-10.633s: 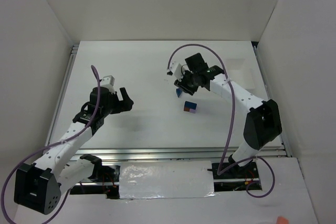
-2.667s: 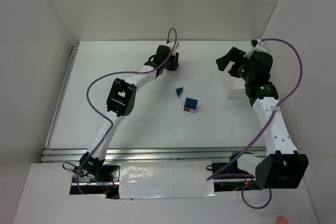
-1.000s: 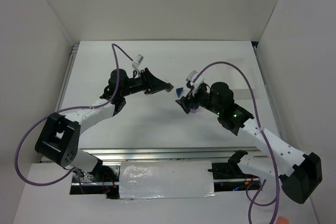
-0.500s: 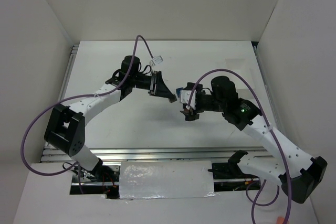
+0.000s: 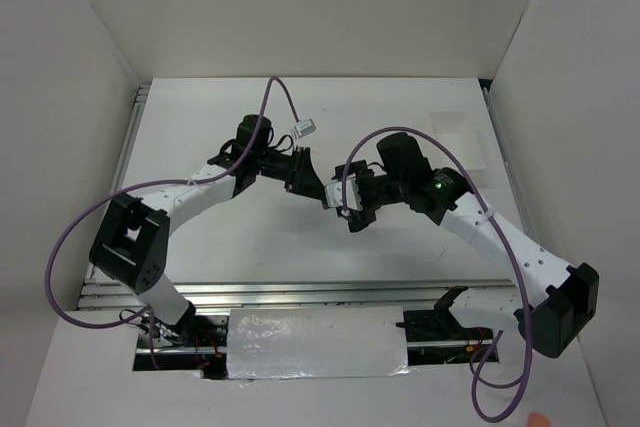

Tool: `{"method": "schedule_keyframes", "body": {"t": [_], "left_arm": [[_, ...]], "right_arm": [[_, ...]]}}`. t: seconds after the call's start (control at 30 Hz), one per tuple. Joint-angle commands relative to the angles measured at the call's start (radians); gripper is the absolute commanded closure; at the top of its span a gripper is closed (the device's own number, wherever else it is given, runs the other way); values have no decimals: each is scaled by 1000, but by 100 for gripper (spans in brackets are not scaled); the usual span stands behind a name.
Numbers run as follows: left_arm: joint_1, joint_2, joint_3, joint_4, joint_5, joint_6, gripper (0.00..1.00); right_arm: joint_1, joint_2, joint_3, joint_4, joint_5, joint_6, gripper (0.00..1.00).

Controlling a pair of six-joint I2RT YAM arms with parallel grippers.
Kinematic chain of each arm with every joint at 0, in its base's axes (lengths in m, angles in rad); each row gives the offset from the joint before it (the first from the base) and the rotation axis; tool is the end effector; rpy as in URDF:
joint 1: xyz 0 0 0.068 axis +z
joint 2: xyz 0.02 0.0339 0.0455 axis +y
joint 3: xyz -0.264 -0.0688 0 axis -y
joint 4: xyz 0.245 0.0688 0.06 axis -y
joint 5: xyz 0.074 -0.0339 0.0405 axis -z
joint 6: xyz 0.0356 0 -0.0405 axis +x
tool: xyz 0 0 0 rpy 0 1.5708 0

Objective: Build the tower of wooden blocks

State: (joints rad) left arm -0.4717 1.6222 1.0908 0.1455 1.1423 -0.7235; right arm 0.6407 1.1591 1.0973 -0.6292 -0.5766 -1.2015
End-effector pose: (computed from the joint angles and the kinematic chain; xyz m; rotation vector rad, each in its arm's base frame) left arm 0.3037 -0.1913 0.2713 0.6134 2.1146 -1.8389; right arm 0.1829 0.1606 0.3340 -1.8776 1.0527 0.3299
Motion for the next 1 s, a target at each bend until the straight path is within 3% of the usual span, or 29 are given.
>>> {"method": "schedule_keyframes", "body": {"t": [0.0,0.37,0.8,0.97], "left_arm": [[-5,-19,0,94,54,-24,75],[-7,1,4,115,73,-33,76],[-13,-27,-19,161,68,-57,71],[-13,-58,-60,293,85,-137,70]], "right_arm": [[-6,8,18,14,-68,-9,15],[-7,-6,-33,106,-147,25,28],[8,11,-39,171,-138,83,59],[7,40,-17,158,-128,92,70]]}}
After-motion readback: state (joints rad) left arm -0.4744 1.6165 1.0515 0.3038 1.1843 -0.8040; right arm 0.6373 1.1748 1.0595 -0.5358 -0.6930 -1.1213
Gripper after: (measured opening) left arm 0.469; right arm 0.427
